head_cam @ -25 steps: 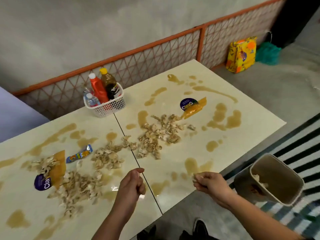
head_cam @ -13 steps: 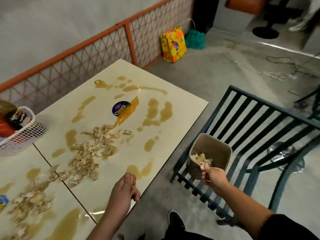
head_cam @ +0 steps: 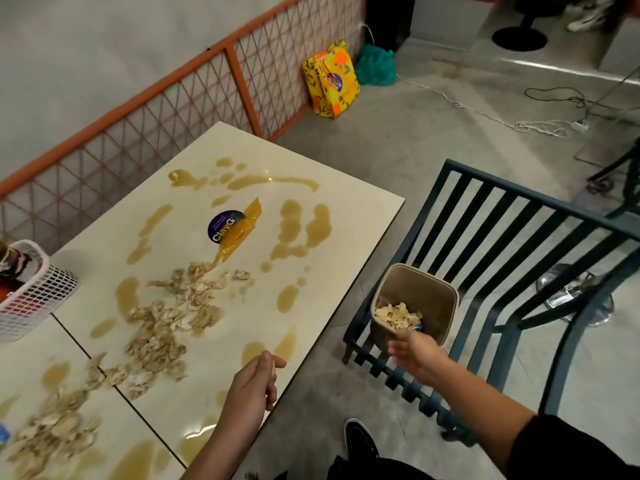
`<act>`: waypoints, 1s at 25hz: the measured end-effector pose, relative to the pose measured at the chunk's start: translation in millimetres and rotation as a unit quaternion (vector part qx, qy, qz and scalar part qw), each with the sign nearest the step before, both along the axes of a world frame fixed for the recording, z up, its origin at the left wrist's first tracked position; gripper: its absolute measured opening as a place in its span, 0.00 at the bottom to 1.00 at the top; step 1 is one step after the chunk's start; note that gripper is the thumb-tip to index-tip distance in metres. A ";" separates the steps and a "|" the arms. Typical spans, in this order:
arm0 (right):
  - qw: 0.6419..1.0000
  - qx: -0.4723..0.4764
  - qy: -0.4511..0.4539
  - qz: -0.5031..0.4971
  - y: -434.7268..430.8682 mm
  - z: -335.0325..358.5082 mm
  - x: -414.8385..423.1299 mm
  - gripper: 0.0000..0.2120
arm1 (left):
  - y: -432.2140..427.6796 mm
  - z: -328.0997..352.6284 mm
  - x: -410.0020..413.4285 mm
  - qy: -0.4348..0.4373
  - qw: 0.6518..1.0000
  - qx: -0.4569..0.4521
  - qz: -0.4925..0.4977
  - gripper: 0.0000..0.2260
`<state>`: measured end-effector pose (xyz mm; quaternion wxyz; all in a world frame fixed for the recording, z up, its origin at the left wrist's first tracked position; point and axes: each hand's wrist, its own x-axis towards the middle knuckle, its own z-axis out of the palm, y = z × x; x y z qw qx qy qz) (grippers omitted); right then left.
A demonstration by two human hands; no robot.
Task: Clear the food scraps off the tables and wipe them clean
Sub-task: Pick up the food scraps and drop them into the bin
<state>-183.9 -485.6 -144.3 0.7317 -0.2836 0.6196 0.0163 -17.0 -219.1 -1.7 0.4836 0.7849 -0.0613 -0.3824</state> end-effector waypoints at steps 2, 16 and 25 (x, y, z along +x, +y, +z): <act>0.994 0.015 -0.050 0.094 33.8 22.5 13.6 0.13 | -5.0 -1.4 -0.2 -0.005 1.000 0.017 -0.013 0.17; 0.974 -0.025 -0.209 0.087 66.4 75.0 57.9 0.09 | -33.8 -9.9 -6.4 -0.206 0.943 0.083 -0.247 0.24; 0.813 -0.454 0.117 0.344 -49.7 27.2 9.2 0.09 | 2.6 -4.9 12.9 -0.166 0.972 0.105 -0.132 0.11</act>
